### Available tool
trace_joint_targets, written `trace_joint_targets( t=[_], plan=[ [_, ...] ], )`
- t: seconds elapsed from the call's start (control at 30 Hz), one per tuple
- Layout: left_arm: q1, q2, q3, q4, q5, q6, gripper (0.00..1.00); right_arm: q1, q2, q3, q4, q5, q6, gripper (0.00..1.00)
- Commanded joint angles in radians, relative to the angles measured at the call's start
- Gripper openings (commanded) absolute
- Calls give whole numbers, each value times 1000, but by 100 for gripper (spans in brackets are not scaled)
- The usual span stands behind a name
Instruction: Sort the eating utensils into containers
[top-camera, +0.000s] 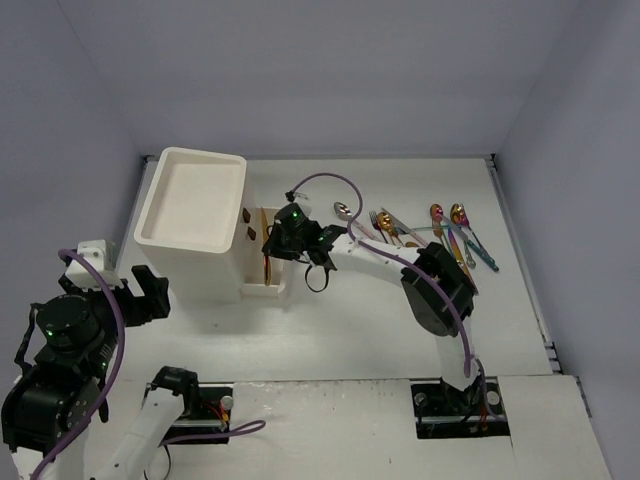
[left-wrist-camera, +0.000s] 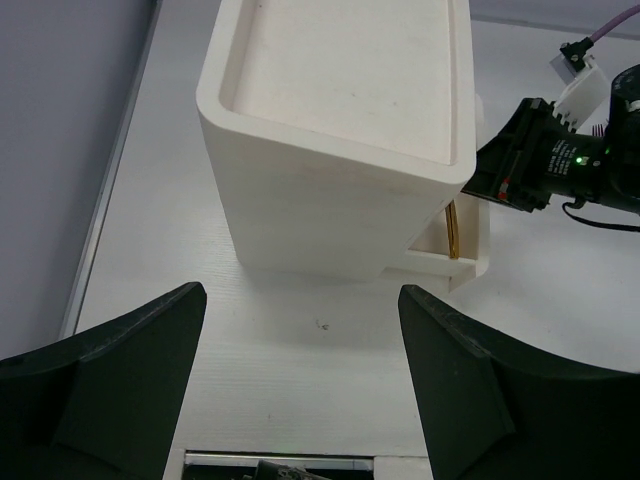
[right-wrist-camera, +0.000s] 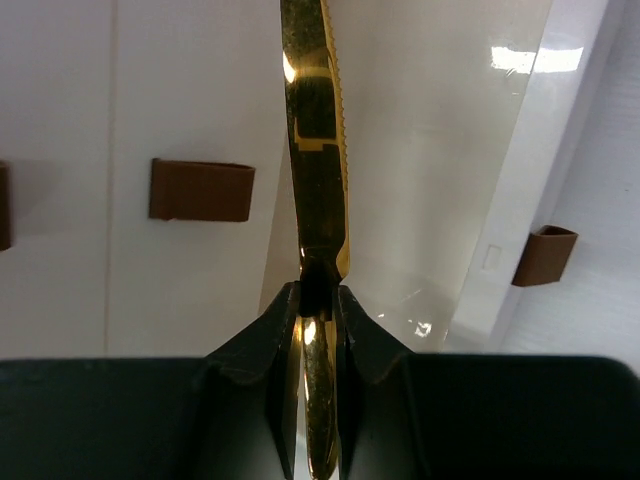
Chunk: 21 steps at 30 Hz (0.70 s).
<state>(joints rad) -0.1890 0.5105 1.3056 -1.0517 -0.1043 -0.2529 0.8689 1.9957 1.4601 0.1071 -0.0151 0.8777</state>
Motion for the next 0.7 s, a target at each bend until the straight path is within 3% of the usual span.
trace_joint_targets(
  t=[0.0, 0.07, 0.13, 0.3, 0.43, 0.67],
  plan=[
    [-3, 34, 40, 42, 6, -25, 75, 1, -8, 65, 146, 101, 60, 18],
    [-3, 32, 41, 42, 6, -24, 75, 0, -9, 66, 144, 104, 26, 38],
    [-4, 31, 41, 42, 6, -24, 75, -4, -27, 61, 143, 102, -14, 48],
    [-4, 33, 36, 45, 11, -26, 75, -41, -121, 20, 120, 82, -112, 56],
    [-3, 33, 37, 44, 23, -24, 75, -115, -241, -33, 16, 68, -290, 59],
    [-4, 41, 30, 45, 70, -5, 75, -383, -415, -157, -242, 112, -694, 63]
  ],
)
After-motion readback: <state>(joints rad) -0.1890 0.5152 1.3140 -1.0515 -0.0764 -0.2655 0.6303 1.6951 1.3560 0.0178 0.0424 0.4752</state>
